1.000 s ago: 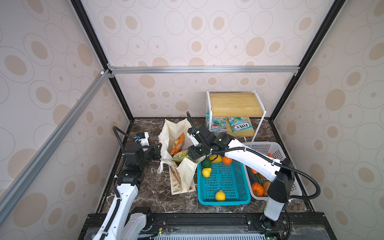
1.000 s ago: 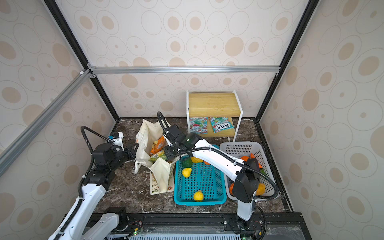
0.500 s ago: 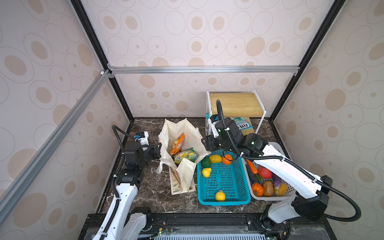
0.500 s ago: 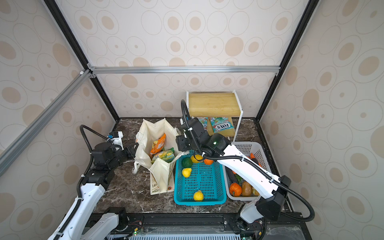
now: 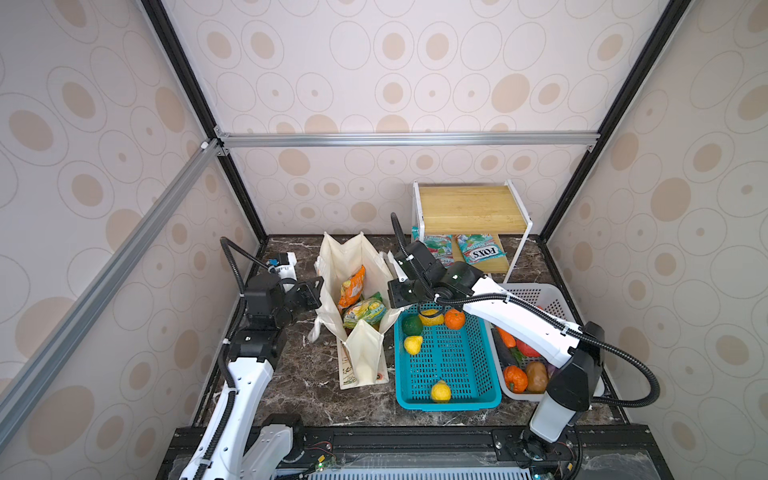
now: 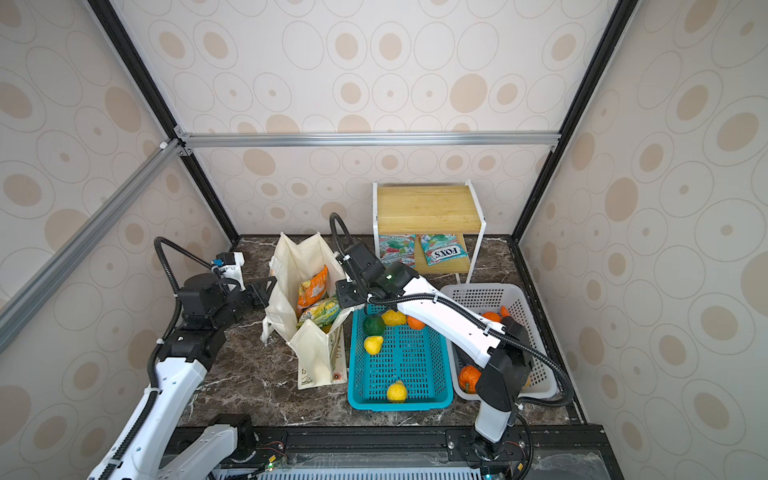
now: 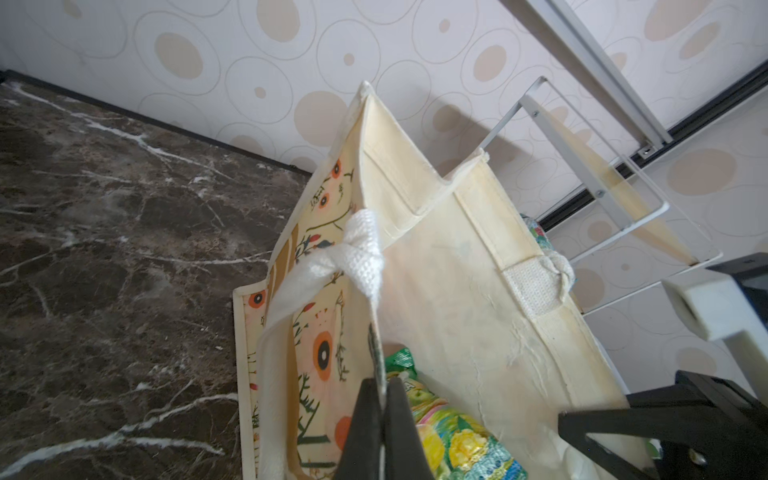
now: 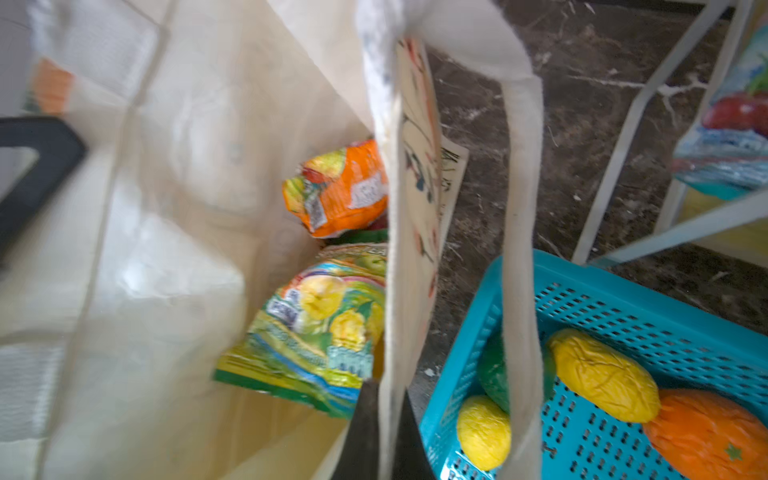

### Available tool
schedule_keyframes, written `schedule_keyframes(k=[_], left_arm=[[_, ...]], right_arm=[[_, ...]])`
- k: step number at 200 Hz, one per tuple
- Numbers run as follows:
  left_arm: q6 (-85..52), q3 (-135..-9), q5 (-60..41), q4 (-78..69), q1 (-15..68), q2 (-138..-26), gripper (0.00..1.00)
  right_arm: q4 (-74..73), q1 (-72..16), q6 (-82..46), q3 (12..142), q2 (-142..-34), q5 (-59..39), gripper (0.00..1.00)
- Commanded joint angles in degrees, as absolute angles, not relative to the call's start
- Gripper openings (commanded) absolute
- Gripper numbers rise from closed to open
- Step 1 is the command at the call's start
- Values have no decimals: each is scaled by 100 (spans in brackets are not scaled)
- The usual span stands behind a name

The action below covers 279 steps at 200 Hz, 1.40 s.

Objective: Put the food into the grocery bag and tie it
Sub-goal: 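Raise the right gripper out of the tote and move it over the white basket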

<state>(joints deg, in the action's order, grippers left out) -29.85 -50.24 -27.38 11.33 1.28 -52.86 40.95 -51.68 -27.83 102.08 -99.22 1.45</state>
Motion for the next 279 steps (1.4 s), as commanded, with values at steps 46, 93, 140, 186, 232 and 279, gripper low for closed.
schedule_keyframes(k=[46, 93, 140, 186, 232, 279], left_arm=[[-2018, -6776, -1703, 2261, 99, -5266, 0], [-2496, -5640, -2448, 1140, 100, -5327, 0], [-2383, -5463, -2183, 1085, 80, -5718, 0], [-2358, -5363, -2048, 1109, 86, -5471, 0], [-2455, -5033, -2090, 970, 85, -5225, 0], [-2439, -4971, -2117, 951, 87, -5225, 0]], right_arm=[[3404, -5064, -2979, 9829, -8832, 316, 0], [3205, -5059, -3207, 9626, -9069, 160, 0], [3295, -5056, -3237, 9464, -9317, 494, 5], [3693, -5058, -3220, 9206, -8757, 1400, 83], [4849, -5028, -3032, 8955, -7568, 2851, 95], [5864, -4646, -3075, 7896, -6178, 3517, 94]])
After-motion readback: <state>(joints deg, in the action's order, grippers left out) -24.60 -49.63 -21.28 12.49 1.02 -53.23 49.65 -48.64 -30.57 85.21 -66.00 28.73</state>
